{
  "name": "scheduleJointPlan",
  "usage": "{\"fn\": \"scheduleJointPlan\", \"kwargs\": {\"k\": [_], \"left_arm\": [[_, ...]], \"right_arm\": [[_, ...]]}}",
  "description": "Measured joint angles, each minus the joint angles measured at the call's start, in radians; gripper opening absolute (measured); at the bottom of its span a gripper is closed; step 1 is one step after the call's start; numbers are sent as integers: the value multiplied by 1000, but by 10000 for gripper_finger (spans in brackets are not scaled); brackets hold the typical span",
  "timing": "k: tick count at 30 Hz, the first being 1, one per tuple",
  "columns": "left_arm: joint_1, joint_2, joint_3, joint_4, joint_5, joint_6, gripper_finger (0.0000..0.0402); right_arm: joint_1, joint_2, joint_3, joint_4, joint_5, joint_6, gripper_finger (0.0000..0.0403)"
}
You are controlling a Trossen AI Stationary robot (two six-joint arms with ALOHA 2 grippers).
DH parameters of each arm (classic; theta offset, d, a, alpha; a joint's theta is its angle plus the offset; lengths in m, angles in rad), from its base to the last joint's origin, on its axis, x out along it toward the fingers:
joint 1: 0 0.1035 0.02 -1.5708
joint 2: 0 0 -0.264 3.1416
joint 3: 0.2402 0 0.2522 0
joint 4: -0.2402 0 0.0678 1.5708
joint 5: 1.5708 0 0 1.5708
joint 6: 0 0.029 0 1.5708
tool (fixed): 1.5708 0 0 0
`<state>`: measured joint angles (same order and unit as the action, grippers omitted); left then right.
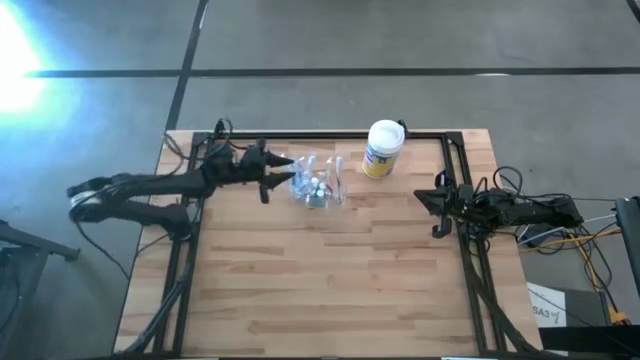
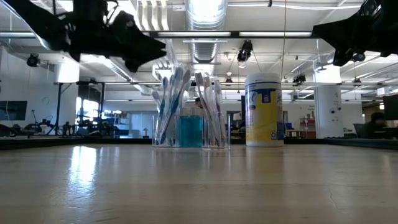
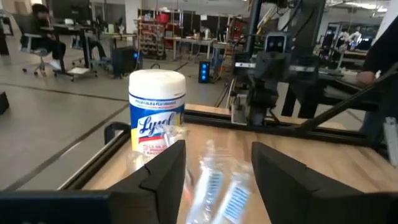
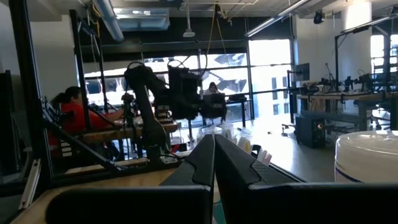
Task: Pick & Place toothbrushing station
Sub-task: Adjust the transparent organizer
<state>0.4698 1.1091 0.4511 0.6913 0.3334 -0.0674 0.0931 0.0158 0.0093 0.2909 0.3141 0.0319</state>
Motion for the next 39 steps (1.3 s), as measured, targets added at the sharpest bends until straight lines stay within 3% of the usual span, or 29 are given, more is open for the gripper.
{"fn": "scheduleJointPlan", "kwargs": {"k": [5,10,13,18,23,28,39], "left_arm": [[-1,-231,0,-297,1,3,159],[-19,-404,-34,-602,-56,67,66],[-23,-455,-120,-598,-84,51,12],[-23,-475,-278,-452,-122,-10,9],[-22,-458,-400,-326,-300,-102,6],[-23,-439,-426,-327,-286,-128,4],[-23,-385,-425,-322,-296,-134,3]], "right_arm": [[0,0,0,0,0,-13,8],[0,0,0,5,0,-12,8],[0,0,0,22,0,-12,8],[-3,1,1,60,34,-38,8],[-3,44,30,112,122,43,8],[-3,264,141,125,140,47,8],[24,1055,556,169,188,-61,8]]}}
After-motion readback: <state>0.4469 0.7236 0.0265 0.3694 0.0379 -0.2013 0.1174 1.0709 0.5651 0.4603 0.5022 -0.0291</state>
